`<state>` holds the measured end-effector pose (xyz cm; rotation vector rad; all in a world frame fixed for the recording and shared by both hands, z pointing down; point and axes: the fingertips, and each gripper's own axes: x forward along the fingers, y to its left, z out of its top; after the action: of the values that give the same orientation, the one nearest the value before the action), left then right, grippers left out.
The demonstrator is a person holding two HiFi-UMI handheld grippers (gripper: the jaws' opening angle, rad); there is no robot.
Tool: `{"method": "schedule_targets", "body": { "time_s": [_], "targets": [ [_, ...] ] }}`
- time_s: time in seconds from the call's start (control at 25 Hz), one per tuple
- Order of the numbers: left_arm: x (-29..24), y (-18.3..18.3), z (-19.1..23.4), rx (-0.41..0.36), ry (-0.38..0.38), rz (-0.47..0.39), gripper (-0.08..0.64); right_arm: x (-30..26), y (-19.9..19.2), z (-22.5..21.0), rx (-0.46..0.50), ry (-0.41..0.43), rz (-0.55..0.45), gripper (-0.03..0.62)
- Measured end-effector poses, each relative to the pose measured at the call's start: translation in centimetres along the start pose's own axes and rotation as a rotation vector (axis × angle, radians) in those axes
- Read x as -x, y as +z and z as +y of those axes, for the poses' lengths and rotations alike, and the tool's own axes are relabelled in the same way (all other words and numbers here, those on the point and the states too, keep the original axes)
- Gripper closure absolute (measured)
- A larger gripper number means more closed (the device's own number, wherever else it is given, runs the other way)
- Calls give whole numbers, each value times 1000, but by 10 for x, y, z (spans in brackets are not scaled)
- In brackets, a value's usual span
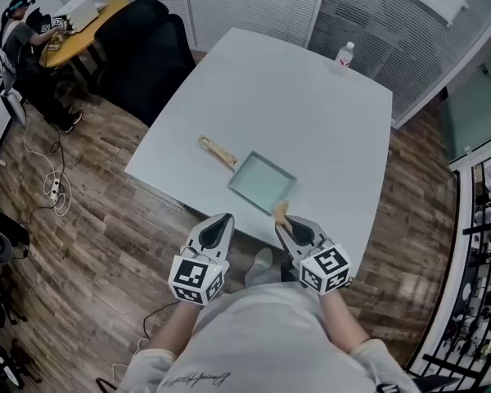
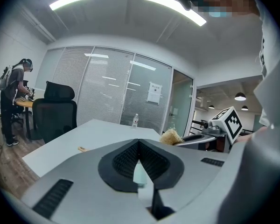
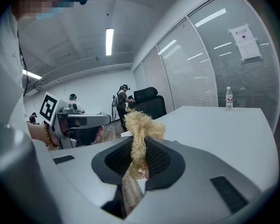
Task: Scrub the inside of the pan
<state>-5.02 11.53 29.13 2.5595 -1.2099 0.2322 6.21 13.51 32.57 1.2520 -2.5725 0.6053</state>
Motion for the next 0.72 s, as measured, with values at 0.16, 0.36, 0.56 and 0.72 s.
{"method": "schedule_targets", "body": {
  "time_s": [0.16,0.36,0.56,0.72],
  "targets": [
    [-30,6,2,0,5,7,549,-10,6,-27,-4,15,14,520],
    [-55,13,6,1,23,16,549,-19,9,-52,-6,44,39,520],
    [-71,14,12,2,18,47,549,-26,12,-69,-30,36,56,520],
    [-81,14,32,-3,-11,69,549,-44,12,-76,-54,7,58,520]
  ]
}}
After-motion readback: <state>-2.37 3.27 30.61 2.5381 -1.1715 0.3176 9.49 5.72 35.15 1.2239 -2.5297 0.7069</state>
